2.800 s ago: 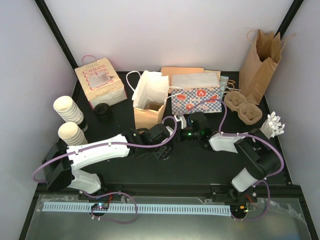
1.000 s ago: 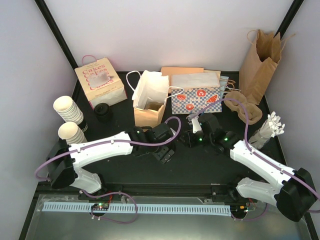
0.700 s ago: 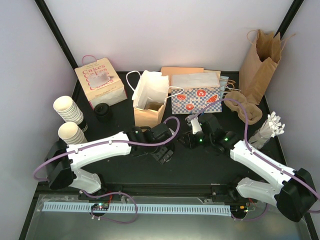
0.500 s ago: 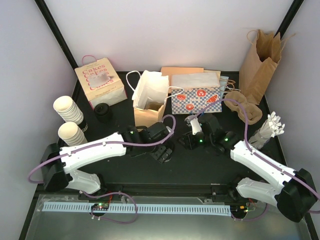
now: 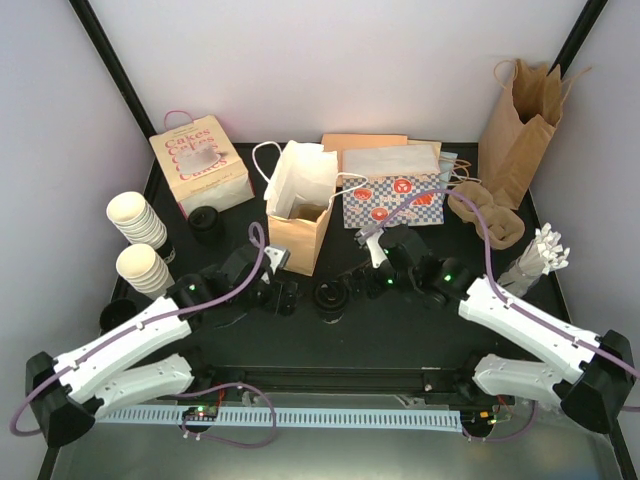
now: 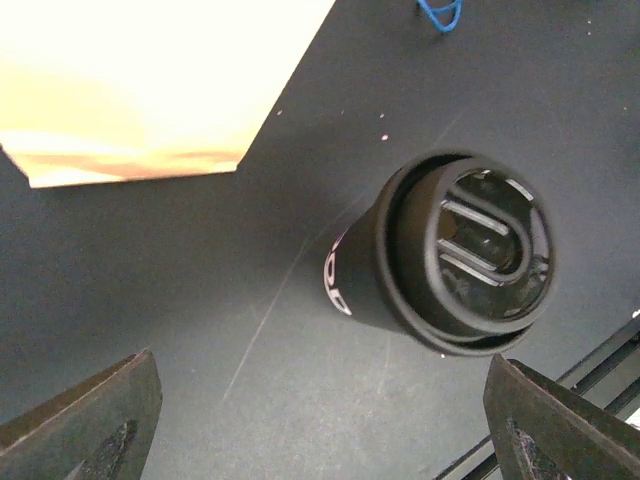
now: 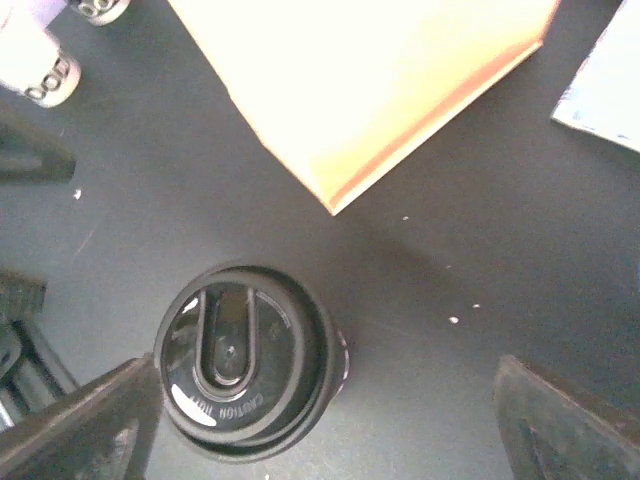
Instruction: Pack the takeout coffee
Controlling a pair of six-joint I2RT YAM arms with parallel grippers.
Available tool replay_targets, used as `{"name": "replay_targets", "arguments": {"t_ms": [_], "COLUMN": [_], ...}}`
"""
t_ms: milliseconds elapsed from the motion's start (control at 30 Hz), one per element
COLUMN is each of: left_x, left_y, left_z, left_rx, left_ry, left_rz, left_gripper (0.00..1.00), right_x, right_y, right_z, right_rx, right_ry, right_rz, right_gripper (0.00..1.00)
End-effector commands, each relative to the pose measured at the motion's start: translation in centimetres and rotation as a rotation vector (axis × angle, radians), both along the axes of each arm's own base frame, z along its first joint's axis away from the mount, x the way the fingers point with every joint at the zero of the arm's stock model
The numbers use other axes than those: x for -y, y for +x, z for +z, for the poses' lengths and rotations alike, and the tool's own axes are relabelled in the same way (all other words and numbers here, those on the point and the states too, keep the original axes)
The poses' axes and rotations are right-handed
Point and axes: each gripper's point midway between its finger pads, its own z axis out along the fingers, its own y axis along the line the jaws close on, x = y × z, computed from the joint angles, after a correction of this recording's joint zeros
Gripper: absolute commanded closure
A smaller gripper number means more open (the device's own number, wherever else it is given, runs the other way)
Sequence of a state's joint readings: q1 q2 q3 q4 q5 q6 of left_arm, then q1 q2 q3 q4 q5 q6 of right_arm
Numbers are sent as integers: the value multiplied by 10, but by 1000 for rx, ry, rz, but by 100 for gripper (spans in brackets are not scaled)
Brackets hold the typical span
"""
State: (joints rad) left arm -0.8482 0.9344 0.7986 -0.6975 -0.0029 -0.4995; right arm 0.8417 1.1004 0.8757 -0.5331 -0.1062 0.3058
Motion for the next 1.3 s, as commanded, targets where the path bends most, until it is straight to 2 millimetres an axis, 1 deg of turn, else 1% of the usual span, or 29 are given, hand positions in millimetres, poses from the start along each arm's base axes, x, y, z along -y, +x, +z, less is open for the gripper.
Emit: {"name": "replay_targets", "arguments": {"t_ms": [0,67,133,233,400,500,667,800,900,967,1033,1133,1267], "left_x": [4,2,-1,1,8,8,12,16,22,24,25,24,26], "left_y": [0,0,0,-2,-5,-4,-4,-3,-4,-4,-3,-1,0], "left_z": [12,8,-1,-11,-22,-30,-37,-41,-44,-47,-49,-52,-49], "left_rx": [-13,-25,-43,-74,-111,-131,-155,-180,-211,-232,-242,-247,-242], "left_ry": [-179,-203,-211,-241,-333,-352,-382,-401,-407,-406,-407,-407,-420], "left_rz": [26,38,60,71,61,64,51,42,15,10,9,30,28], "left_gripper": [8,3,2,2,3,4,6,13,20,25,30,37,40], "right_x": [21,28,28,19,2,-6,-15,-22,-26,-30,-36,-42,-48], "right_y": [25,32,33,26,13,5,-3,-8,-9,-10,-13,-16,-19], "right_z": [20,27,25,19,14,11,-6,-19,-25,-25,-26,-31,-35], "right_rx": [112,135,130,72,20,7,-34,-60,-72,-74,-74,-87,-89], "right_ry": [-63,-65,-86,-140,-123,-130,-177,-214,-233,-232,-230,-248,-263], "right_rz": [-159,-220,-216,-133,-36,1,46,70,82,94,115,136,155], "right_gripper": [1,0,0,0,0,0,2,4,4,4,6,11,10]}}
